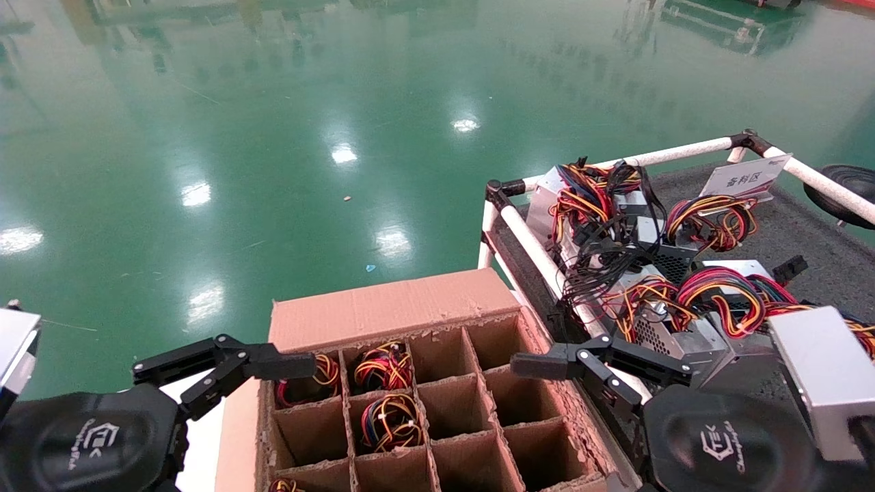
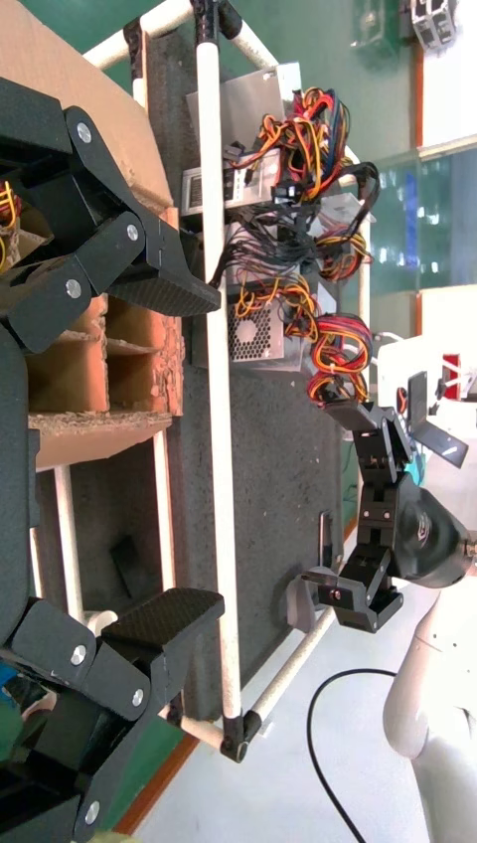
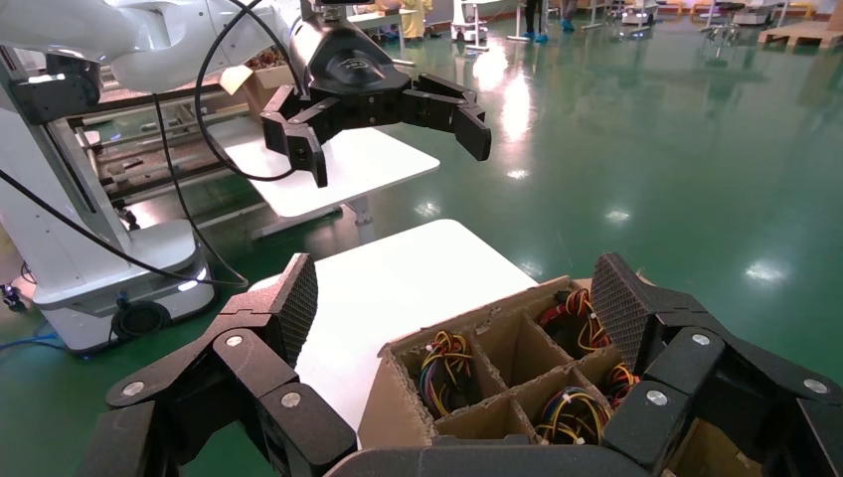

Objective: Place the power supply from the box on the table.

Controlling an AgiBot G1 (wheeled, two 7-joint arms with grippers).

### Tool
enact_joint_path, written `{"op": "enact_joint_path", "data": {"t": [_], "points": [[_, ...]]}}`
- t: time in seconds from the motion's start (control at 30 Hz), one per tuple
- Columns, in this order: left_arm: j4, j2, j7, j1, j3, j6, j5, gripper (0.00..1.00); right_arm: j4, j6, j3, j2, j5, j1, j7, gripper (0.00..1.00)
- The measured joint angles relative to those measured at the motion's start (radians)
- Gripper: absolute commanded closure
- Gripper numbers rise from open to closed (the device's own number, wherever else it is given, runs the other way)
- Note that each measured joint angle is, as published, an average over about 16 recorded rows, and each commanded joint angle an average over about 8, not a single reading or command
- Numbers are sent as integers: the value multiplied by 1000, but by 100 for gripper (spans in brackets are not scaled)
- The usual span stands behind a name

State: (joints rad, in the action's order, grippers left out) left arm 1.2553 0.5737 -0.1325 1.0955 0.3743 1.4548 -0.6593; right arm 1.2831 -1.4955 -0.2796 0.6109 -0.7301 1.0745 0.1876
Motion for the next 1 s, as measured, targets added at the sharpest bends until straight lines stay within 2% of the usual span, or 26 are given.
{"op": "enact_joint_path", "data": {"t": [1.0], "points": [[0, 0, 0, 0, 0, 0, 0, 100, 0, 0, 0, 0, 0, 0, 0, 0]]}}
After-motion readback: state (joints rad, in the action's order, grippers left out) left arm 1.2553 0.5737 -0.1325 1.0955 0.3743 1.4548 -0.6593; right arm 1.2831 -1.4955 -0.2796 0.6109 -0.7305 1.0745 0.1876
